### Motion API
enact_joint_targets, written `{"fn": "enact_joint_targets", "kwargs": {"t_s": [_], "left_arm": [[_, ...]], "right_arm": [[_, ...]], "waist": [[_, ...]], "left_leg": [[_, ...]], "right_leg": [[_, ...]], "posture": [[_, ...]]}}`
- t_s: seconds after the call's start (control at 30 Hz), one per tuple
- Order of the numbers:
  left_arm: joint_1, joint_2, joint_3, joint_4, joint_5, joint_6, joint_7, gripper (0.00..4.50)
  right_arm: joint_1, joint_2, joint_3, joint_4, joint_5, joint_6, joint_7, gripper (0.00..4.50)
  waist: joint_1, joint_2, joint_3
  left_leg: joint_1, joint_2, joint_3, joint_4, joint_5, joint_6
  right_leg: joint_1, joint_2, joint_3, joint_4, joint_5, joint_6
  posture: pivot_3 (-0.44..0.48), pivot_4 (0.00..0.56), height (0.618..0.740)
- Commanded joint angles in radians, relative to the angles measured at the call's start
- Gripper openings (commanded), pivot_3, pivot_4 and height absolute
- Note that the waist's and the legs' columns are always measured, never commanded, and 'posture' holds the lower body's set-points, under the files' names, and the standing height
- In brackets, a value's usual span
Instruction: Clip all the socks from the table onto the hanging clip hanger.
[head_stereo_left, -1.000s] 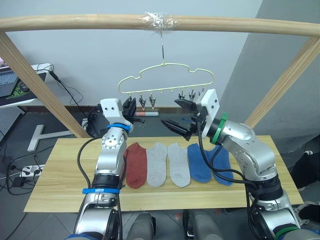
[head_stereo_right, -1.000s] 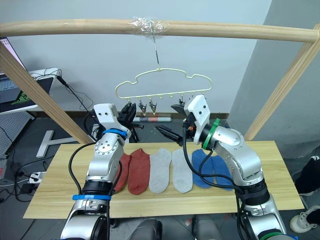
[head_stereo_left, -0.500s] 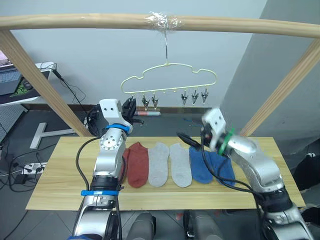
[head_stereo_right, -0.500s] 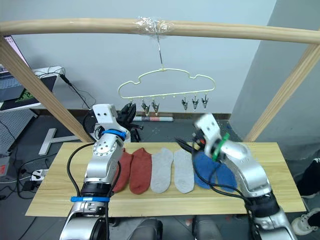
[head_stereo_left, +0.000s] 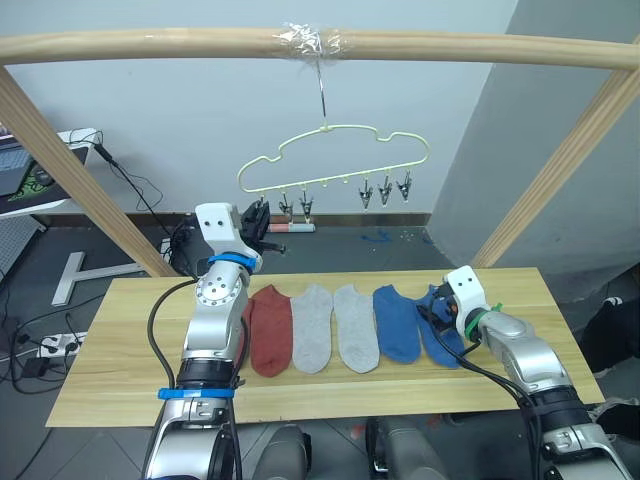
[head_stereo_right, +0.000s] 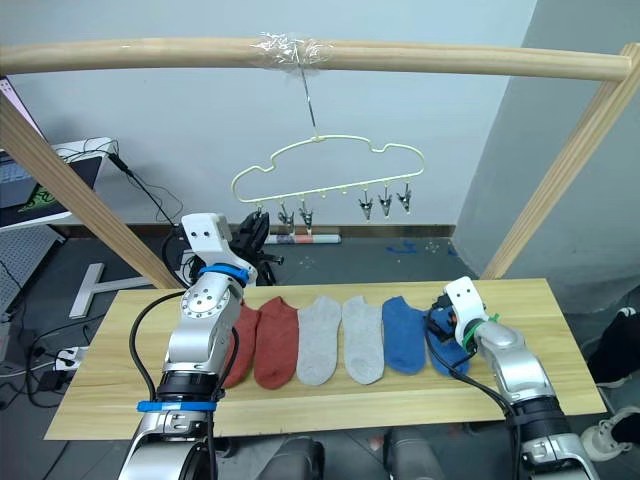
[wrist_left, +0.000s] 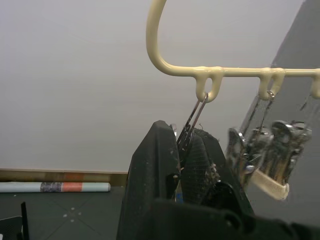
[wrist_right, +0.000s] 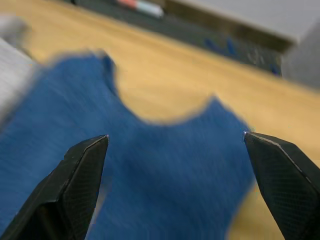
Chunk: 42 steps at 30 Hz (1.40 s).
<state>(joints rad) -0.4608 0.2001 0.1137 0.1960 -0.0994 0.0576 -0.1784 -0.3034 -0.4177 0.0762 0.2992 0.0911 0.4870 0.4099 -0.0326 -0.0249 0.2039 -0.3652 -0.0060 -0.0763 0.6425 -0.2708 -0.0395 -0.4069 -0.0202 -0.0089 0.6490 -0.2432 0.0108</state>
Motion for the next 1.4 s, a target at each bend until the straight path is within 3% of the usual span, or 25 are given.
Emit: {"fn": "enact_joint_targets", "kwargs": {"t_s": [0.03,0.57,1.03,1.13,1.27,1.4], "left_arm": [[-0.005,0.006,0.006,-0.03,-0.007,-0.004,-0.002,0.2],[0.005,0.007,0.016,-0.043,-0.005,0.001,0.003,0.2],[-0.001,0.007,0.017,-0.038,-0.003,0.001,0.009,0.2],[0.0,0.005,0.026,-0.043,-0.024,0.02,0.001,0.2],[-0.006,-0.009,0.068,-0.071,-0.149,0.148,-0.042,0.2],[-0.023,-0.027,0.133,-0.119,-0.3,0.316,-0.041,0.2]], "right_arm": [[-0.027,0.006,-0.018,0.029,-0.005,-0.018,0.007,4.5],[-0.043,0.041,-0.045,0.212,0.014,0.002,0.042,4.5],[0.006,0.012,-0.008,0.206,-0.038,-0.058,0.09,0.11],[0.03,-0.064,0.053,0.153,-0.122,-0.214,0.131,0.01],[0.051,-0.189,0.153,-0.037,-0.212,-0.423,0.242,0.01],[0.039,-0.197,0.19,-0.156,-0.238,-0.472,0.273,0.01]], "waist": [[0.001,0.0,0.0],[0.001,0.0,0.0],[0.002,-0.001,-0.001],[0.003,-0.001,-0.001],[0.003,0.0,0.0],[-0.01,-0.001,0.002]], "left_leg": [[0.0,0.0,0.0,0.0,0.0,0.0],[0.001,0.0,-0.001,0.003,0.0,0.0],[0.001,0.0,-0.001,0.003,0.0,0.0],[0.001,0.0,-0.001,0.003,0.0,0.0],[0.0,-0.002,0.0,0.002,0.0,0.0],[0.001,0.0,0.001,0.003,0.0,0.0]], "right_leg": [[0.0,0.0,0.0,0.0,0.0,0.0],[0.002,0.0,0.0,0.0,0.002,0.001],[0.002,0.0,0.0,0.0,0.003,0.002],[0.002,0.0,0.0,0.0,0.003,0.002],[0.002,0.0,0.0,-0.001,0.003,0.003],[0.001,0.0,0.001,-0.001,0.004,0.005]], "posture": [[-0.045,0.19,0.74],[-0.025,0.195,0.74],[-0.025,0.194,0.74],[-0.025,0.194,0.74],[-0.025,0.194,0.74],[-0.025,0.194,0.74]]}}
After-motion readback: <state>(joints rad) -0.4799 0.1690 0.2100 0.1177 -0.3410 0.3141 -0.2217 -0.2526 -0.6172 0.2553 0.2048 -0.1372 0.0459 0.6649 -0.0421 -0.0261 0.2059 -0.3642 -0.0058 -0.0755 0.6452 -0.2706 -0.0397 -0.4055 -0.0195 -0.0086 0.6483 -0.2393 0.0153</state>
